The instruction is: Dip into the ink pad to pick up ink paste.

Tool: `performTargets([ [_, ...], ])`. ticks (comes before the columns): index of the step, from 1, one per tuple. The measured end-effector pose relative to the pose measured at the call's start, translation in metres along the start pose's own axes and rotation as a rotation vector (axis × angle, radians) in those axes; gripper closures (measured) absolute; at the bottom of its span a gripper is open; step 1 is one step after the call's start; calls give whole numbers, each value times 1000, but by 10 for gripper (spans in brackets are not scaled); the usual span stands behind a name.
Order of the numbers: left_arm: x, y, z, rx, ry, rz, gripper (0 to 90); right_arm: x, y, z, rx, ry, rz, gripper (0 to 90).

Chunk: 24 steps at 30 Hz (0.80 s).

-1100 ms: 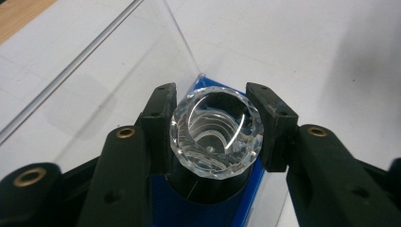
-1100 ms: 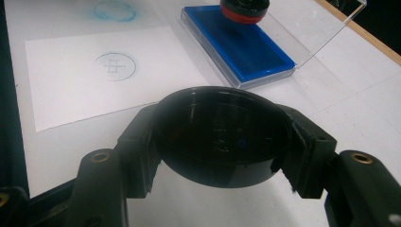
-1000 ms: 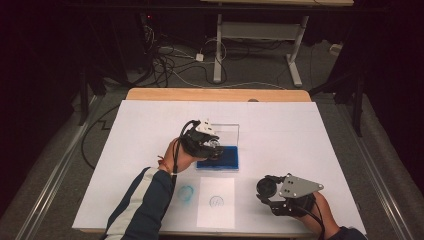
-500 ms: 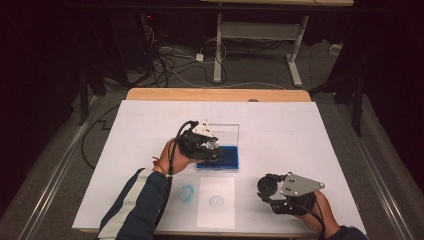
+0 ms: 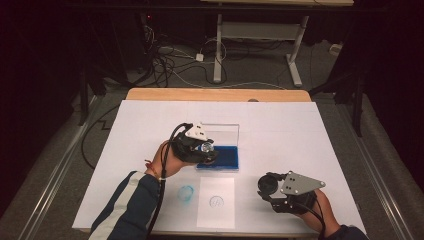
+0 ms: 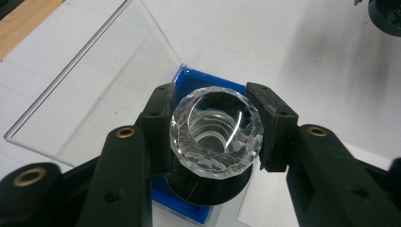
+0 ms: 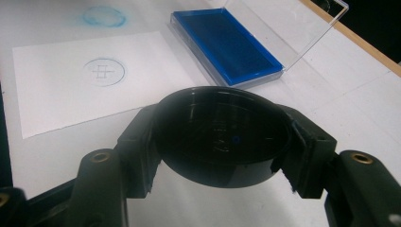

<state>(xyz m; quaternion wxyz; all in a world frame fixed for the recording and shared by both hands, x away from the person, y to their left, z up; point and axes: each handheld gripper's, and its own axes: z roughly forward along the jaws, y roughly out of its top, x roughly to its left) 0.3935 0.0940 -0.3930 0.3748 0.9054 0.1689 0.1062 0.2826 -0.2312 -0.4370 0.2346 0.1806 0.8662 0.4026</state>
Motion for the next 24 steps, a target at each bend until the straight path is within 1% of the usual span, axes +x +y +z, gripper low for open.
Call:
performTargets([
  [5,-3,-2,-3,-3,0,1,540,-1,0,1,0,0,0,383],
  [9,-5,-3,-6,1,3,11,540,-1,0,1,1,-1,1,382],
  [12,-7,-5,-8,-11,-1,7,540,-1,0,0,2,-3,4,383],
  [19,-14,-8,-13,-23,-12,28,540,-1,0,1,4,-2,4,383],
  [24,-17,-10,-16,-30,-12,29,540,-1,0,2,5,0,5,383],
])
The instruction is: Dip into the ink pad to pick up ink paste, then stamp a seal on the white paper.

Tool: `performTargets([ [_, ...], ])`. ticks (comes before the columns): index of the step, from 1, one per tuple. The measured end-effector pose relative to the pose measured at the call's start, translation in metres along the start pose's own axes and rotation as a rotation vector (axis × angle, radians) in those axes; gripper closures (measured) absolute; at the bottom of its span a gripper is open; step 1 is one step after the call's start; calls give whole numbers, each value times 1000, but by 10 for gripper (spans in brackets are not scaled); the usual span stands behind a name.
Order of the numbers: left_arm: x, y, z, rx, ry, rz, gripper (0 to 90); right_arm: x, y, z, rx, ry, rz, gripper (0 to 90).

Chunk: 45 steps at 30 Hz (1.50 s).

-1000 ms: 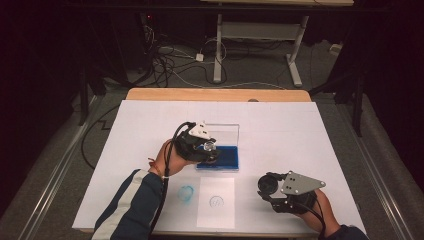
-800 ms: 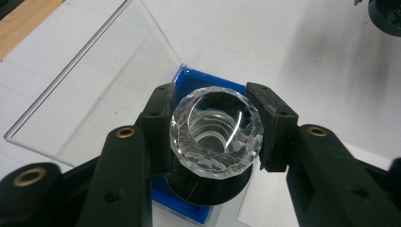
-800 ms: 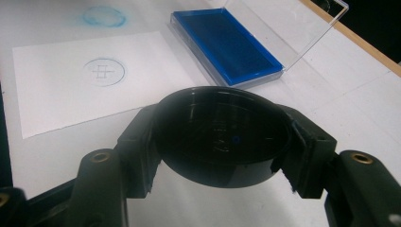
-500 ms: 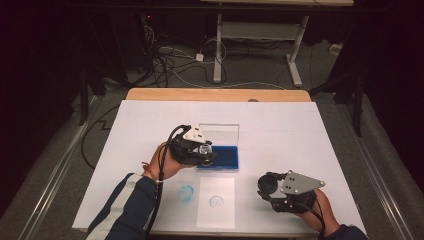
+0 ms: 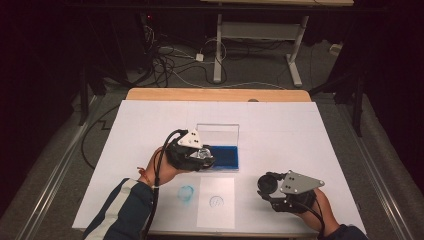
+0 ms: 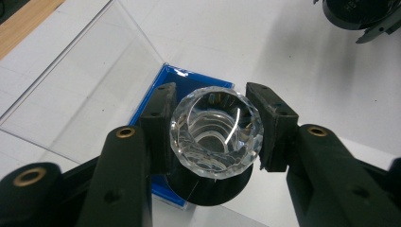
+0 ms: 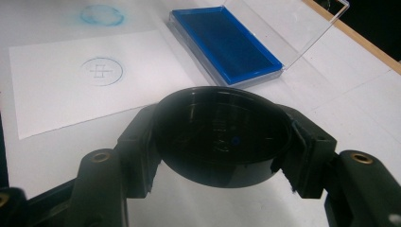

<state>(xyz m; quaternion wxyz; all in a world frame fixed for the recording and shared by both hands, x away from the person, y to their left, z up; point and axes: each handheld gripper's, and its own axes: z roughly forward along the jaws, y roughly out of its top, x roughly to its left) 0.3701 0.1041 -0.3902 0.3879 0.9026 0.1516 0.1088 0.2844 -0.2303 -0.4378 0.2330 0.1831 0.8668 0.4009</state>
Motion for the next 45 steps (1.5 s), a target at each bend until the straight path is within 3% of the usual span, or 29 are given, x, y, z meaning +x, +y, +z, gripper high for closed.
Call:
performTargets([
  [26,-25,0,-16,-13,-49,58,539,1,1,2,7,8,-1,383],
  [38,-41,-2,-13,-18,-75,91,539,1,-2,2,13,9,-5,383],
  [45,-51,-4,-13,-48,-93,105,539,3,-1,1,17,4,-9,383],
])
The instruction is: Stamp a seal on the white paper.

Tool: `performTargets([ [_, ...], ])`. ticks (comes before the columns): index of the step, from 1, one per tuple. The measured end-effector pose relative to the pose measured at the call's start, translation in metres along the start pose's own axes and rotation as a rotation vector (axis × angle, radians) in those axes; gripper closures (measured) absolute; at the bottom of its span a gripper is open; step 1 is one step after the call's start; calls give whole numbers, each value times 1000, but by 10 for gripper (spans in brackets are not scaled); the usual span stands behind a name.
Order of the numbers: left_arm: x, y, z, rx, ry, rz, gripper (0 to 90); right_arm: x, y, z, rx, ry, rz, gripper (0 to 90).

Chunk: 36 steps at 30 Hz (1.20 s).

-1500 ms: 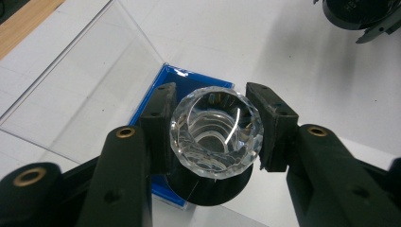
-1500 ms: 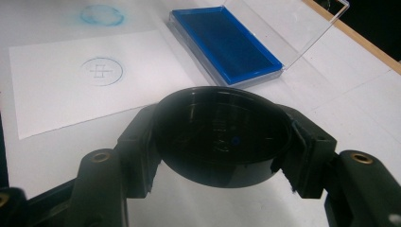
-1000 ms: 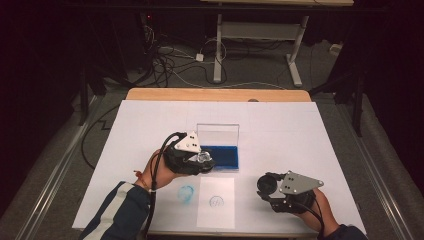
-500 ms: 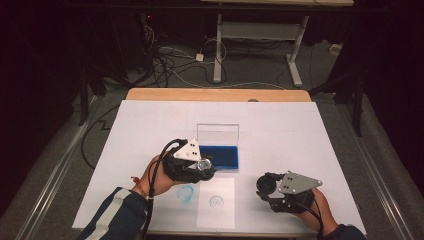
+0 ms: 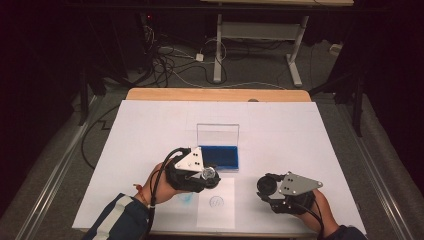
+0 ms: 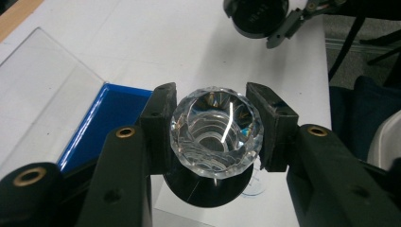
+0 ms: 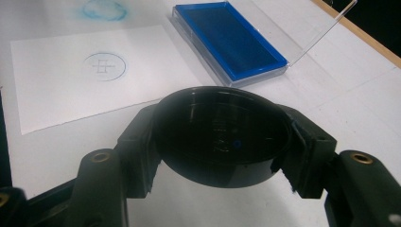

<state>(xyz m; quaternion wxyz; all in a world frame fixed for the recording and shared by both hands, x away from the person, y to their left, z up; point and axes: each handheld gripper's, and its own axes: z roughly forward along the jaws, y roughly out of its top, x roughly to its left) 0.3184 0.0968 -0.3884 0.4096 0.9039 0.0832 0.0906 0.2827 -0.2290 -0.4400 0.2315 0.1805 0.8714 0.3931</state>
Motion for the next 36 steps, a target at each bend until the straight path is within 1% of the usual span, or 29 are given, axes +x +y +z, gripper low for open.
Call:
performTargets([
  [2,-2,-2,2,-1,-10,-5,539,0,0,0,1,-1,1,383],
  [4,-4,-4,6,10,-20,-9,539,0,0,0,1,-2,4,383],
  [7,-9,-8,13,34,-36,4,539,1,0,0,6,0,-3,383],
  [8,-11,-9,15,38,-37,4,539,2,0,0,7,1,-5,383],
  [10,-13,-12,20,44,-55,0,539,2,-1,0,7,0,-4,383],
  [13,-17,-16,25,57,-60,0,539,3,-1,-1,8,-1,-7,383],
  [16,-19,-17,29,61,-63,7,539,4,-1,-1,9,-3,-8,383],
  [17,-20,-18,31,61,-69,4,539,4,0,-1,10,-2,-9,382],
  [19,-21,-19,34,66,-66,3,539,4,0,-1,10,-1,-11,383],
  [21,-21,-21,38,75,-80,3,539,4,0,-1,9,1,-11,383],
  [22,-22,-21,39,80,-75,4,539,4,0,-1,11,2,-13,383],
  [24,-22,-22,43,87,-84,3,539,4,-1,-1,11,3,-13,383],
  [26,-22,-22,46,98,-85,5,539,3,-1,-1,11,5,-13,382],
  [31,-20,-24,49,100,-96,-5,539,4,-1,0,15,5,-11,382],
  [36,-20,-24,52,110,-104,-1,538,4,-1,0,16,5,-10,383],
])
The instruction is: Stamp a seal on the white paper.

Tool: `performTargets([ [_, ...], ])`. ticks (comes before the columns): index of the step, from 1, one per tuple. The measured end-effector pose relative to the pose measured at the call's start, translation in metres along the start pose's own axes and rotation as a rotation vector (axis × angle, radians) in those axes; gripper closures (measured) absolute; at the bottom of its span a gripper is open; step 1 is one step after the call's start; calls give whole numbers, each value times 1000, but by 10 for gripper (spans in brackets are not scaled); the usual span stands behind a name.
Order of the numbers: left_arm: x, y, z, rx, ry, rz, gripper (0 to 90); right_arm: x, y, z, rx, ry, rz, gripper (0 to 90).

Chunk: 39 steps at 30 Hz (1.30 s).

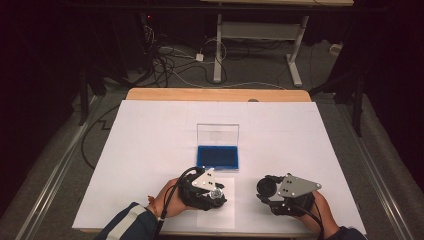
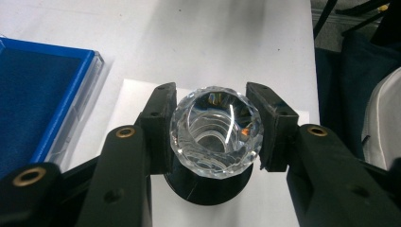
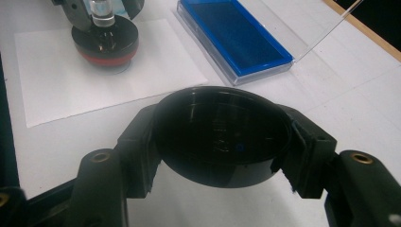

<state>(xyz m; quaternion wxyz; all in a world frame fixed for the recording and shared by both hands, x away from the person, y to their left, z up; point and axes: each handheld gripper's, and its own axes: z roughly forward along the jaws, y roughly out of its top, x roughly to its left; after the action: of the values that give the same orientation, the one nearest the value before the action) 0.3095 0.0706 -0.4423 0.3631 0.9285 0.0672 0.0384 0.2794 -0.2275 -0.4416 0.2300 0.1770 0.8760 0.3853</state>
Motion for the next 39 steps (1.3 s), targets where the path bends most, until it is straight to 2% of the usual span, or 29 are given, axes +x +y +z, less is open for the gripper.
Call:
performTargets([
  [27,5,-5,8,12,-21,-15,538,0,0,1,8,4,-5,382],
  [39,8,-8,9,-5,-40,-38,539,0,0,1,8,3,-5,382],
])
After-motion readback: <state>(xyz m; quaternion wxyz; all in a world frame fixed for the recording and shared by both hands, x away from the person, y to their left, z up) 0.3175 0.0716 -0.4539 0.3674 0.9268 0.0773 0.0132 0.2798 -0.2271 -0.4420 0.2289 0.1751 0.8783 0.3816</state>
